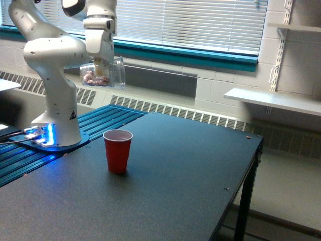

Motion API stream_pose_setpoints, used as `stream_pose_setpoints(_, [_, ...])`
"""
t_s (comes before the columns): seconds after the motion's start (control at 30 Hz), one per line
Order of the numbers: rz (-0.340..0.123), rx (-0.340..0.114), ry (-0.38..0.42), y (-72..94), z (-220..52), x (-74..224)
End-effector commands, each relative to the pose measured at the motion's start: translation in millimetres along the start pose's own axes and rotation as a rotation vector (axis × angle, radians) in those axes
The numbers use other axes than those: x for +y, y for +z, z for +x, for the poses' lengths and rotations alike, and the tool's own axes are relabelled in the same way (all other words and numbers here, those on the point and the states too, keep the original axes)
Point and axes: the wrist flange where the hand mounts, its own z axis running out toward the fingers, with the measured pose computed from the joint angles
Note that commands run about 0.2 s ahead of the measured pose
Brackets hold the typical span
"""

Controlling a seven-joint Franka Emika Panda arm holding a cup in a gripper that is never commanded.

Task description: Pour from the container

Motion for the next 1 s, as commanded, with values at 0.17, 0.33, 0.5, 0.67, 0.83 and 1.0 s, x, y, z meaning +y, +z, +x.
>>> stream_pose_setpoints(0.17, [-0.114, -0.071, -0.019, 25.3, -10.9, -0.8])
stream_pose_setpoints(0.33, [-0.12, -0.104, 0.003, 33.5, -12.2, 0.9])
stream_pose_setpoints(0.5, [-0.126, -0.123, 0.03, 40.3, -12.3, 2.4])
stream_pose_setpoints(0.67, [-0.133, -0.137, 0.04, 45.7, -12.5, 2.9])
stream_pose_setpoints(0.83, [-0.138, -0.147, 0.019, 48.7, -12.8, 3.0])
stream_pose_setpoints(1.0, [-0.156, -0.156, 0.008, 51.3, -13.7, 5.8])
